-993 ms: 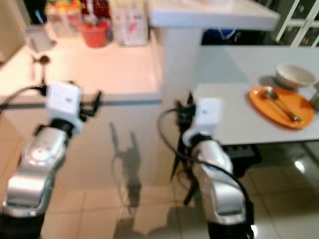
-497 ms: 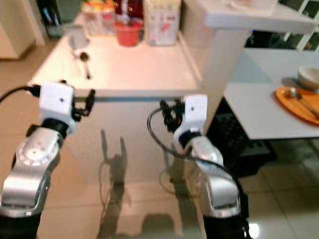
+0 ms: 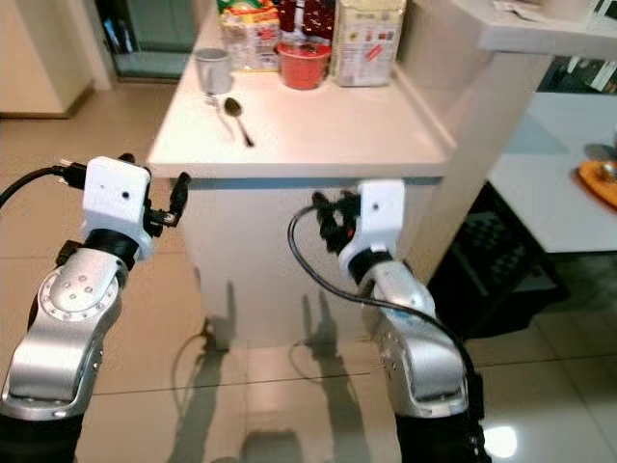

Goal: Setting the table

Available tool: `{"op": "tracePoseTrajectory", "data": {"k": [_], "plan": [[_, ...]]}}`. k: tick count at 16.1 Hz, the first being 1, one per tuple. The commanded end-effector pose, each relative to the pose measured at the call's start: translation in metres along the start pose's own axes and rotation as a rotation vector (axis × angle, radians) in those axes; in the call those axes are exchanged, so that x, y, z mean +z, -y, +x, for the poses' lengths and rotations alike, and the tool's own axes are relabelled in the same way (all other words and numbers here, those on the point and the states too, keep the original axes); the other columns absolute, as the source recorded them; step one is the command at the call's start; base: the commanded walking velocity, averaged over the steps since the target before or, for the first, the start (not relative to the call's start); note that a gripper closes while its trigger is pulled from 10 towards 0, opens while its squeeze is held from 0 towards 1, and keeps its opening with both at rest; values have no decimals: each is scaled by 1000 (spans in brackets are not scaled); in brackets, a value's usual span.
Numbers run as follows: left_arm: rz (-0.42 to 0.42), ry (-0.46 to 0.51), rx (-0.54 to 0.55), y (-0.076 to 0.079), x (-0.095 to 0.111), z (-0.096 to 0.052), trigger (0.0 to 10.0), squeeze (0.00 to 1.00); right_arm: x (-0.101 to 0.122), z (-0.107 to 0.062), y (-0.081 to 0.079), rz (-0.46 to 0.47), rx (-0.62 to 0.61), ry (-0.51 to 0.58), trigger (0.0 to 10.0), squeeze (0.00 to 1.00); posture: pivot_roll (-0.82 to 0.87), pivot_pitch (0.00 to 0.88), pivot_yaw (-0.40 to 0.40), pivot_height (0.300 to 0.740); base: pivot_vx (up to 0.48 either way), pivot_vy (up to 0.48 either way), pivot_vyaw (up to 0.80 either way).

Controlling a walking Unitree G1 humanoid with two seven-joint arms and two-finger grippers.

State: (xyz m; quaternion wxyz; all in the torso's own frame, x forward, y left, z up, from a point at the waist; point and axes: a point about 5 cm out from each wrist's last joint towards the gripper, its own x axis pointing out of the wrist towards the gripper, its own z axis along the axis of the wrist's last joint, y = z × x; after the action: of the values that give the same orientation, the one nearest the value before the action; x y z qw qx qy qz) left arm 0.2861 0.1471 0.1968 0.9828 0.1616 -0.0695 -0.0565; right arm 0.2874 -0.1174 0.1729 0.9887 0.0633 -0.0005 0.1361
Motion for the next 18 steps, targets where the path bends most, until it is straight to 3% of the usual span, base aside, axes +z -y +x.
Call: {"op": "tracePoseTrajectory", "data": {"k": [1,3,6,10,15,18], "plan": [[14,-14,-3,0,-3,-3,10000,0,-4,-3,6,18,-30,-20,10000,0,27,0,-26,740,0,409,0],[10,1,0,0,2,-2,10000,0,-7,-5,5,22,-25,-26,10000,0,41,0,-31,740,0,202,0],[38,6,23,-7,3,6,10000,0,0,0,-1,7,-13,-4,10000,0,18,0,-16,740,0,-480,0],[-6,26,92,-13,9,4,10000,0,2,2,2,17,-31,4,10000,0,44,0,-22,740,0,0,0],[-32,60,87,-16,15,14,10000,0,15,11,8,-58,-89,49,10000,0,46,0,-19,740,0,0,0],[-38,68,66,-14,16,17,10000,0,20,14,9,-74,-104,65,10000,0,42,0,-15,740,287,0,800]]}}
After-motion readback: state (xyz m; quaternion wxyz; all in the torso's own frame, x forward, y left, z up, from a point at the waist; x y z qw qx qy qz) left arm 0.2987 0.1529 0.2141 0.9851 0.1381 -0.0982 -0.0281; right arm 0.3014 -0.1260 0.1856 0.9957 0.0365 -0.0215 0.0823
